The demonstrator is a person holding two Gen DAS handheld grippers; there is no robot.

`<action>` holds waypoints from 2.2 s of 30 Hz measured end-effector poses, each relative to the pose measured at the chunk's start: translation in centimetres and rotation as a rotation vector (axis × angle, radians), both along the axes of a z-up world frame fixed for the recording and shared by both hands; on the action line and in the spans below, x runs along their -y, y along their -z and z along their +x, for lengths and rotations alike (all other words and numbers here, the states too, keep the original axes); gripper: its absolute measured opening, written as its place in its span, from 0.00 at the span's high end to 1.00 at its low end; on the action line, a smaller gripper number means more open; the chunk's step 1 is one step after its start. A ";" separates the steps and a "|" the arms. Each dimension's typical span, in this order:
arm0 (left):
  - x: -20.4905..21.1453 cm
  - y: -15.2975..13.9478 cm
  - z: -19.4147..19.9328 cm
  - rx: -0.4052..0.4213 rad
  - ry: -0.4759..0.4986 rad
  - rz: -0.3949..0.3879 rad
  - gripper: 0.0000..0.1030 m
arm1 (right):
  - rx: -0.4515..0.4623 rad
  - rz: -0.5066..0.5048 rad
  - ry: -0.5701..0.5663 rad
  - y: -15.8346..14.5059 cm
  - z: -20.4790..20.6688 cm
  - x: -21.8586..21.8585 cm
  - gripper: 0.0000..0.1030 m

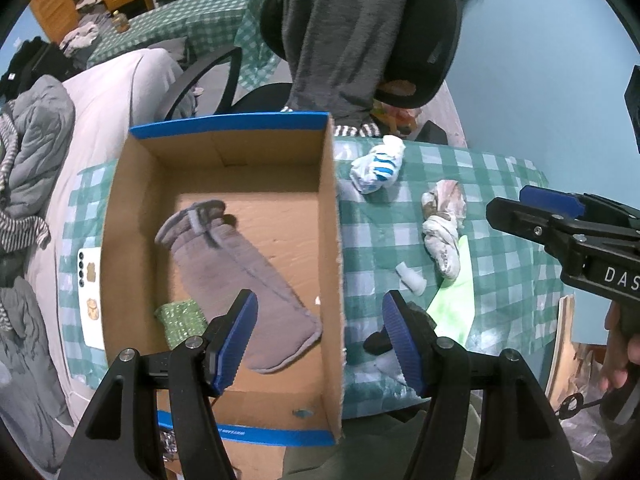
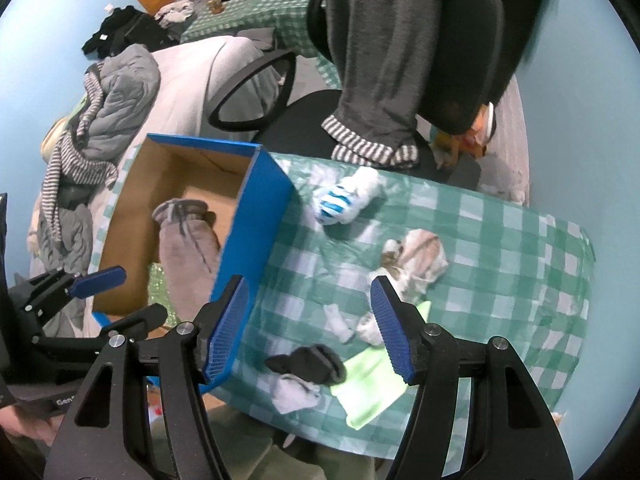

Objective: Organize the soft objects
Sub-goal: 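Move both tools back toward the white plastic bag bundles on the table, then grasp the white bag bundle with brown paper using the right tool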

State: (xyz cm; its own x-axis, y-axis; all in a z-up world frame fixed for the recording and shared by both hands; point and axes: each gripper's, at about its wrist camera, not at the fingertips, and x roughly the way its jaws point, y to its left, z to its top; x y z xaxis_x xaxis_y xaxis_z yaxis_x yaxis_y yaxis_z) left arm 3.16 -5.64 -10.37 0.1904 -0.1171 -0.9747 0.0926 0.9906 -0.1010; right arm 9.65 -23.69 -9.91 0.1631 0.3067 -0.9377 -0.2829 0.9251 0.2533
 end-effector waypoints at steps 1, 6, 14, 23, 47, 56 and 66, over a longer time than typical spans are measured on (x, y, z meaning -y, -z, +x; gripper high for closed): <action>0.6 0.1 0.2 -0.003 0.010 0.002 0.35 | -0.003 -0.001 0.005 0.2 0.0 0.4 0.39; 2.9 0.8 0.9 -0.014 0.053 0.000 0.35 | -0.024 -0.009 0.030 1.0 0.2 2.1 0.39; 5.6 2.3 2.4 -0.045 0.101 -0.014 0.35 | -0.054 -0.021 0.076 2.7 0.5 4.3 0.38; 6.5 4.5 3.7 -0.080 0.097 -0.021 0.35 | -0.112 -0.030 0.117 5.7 1.1 6.0 0.38; 9.5 9.0 7.5 -0.117 0.136 0.046 0.35 | -0.275 -0.062 0.109 14.7 4.3 4.9 0.38; 9.7 9.8 7.9 -0.135 0.134 0.066 0.35 | -0.281 -0.095 0.063 16.5 4.7 3.9 0.38; 10.5 9.7 8.8 -0.145 0.150 0.074 0.35 | -0.239 -0.124 0.003 16.2 5.4 4.1 0.61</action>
